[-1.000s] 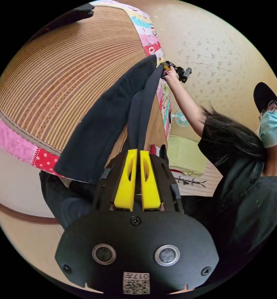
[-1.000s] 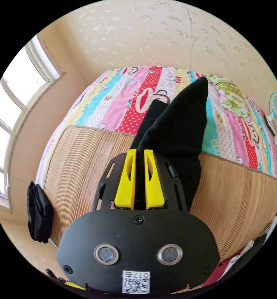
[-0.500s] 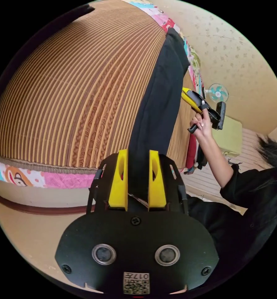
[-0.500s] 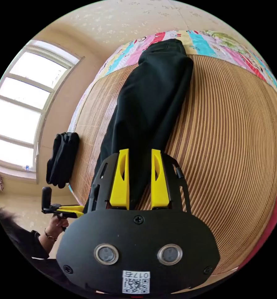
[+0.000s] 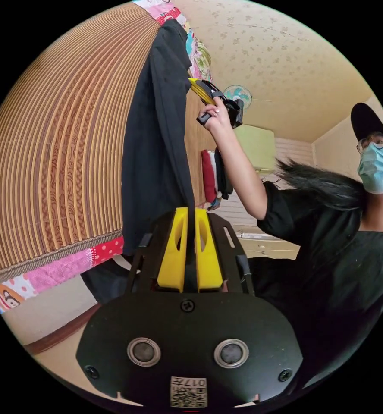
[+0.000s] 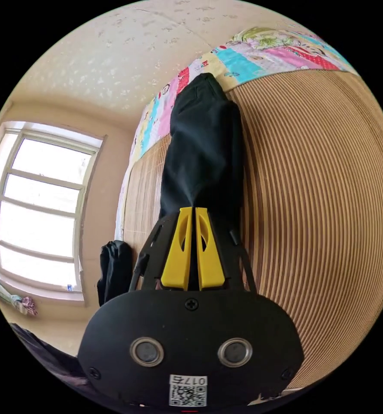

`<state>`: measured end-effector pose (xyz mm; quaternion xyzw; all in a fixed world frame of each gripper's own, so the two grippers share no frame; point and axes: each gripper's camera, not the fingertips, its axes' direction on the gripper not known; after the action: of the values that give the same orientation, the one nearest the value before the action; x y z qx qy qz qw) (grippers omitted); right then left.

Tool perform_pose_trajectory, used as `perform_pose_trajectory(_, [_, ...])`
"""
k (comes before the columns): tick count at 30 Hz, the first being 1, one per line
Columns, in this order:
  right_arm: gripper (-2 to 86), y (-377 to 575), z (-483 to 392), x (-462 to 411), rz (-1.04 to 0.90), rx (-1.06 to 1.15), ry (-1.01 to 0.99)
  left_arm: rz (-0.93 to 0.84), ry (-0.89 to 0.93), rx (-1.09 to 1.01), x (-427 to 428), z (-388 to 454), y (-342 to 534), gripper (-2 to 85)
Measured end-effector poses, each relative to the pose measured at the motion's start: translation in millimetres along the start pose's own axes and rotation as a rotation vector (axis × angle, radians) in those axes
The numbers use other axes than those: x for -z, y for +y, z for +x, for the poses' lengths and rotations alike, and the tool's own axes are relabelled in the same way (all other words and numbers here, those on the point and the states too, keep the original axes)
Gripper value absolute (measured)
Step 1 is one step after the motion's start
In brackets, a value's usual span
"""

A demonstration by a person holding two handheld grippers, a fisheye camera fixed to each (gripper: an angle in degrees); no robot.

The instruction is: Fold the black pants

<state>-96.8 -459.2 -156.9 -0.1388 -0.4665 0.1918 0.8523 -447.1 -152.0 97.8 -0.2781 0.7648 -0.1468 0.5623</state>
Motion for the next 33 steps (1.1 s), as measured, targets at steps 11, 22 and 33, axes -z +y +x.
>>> perform_pose_trajectory(11, [8.7, 70.9, 77.4, -17.2, -0.22, -0.049, -0.183, -0.006, -0.263, 0.145, 6.2, -18.4, 6.4, 8.7])
perform_pose_trajectory(22, [5.3, 277.8, 73.5, 4.3, -0.667, 0.01, -0.286, 0.108, -0.201, 0.36, -14.4, -34.8, 68.3, 4.8])
perform_pose_trajectory(33, [13.3, 179.5, 174.4, 49.8, -0.352, -0.088, -0.334, 0.228, -0.274, 0.052, 46.6, 1.4, -84.5, 12.9])
